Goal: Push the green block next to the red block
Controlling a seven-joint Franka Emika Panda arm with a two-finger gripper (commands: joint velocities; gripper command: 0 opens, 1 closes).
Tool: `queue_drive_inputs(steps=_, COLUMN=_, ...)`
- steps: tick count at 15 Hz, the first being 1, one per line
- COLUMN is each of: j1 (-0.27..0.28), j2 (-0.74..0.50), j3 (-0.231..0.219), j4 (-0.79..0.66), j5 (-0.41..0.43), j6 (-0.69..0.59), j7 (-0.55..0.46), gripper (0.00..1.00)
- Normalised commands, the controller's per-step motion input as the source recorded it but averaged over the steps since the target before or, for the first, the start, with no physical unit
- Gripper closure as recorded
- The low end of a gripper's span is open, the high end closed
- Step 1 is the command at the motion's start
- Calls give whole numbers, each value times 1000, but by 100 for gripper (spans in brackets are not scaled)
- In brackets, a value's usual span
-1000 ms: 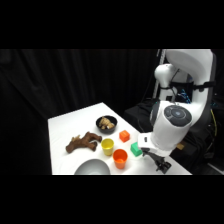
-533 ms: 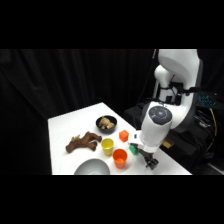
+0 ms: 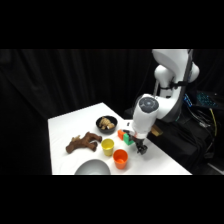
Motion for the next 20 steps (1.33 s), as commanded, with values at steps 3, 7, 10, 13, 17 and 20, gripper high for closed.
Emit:
queue_drive_inputs(steps=3, j1=-154, j2=-406, j3=4, j4=-243, j5=-202, j6=-147, j7=-114, gripper=0)
queue_drive_inputs(steps=7, j1=-227, j2=-454, j3=351, j4=-197, j5=248, j6=-203, j7=-514, gripper=0)
queue_drive_inputs(steps=10, j1=-143, j2=-538, j3=393, j4=-114, j5=395, j6=-403, j7=-552, gripper=0)
queue_drive_inputs(steps=13, j1=-132, j2=-625, j3=245, j4=-7, j5=239, j6=-576, j7=-361, gripper=0)
queue_drive_inputs(steps=17, j1=-207, j2=-520, j3=116, j4=141, j5=28, j6=-567, j7=-193, gripper=0)
queue_drive_inputs(steps=20, j1=-236, j2=-240, j3=81, j4=204, j5=-34, j6=-318, j7=-128, gripper=0)
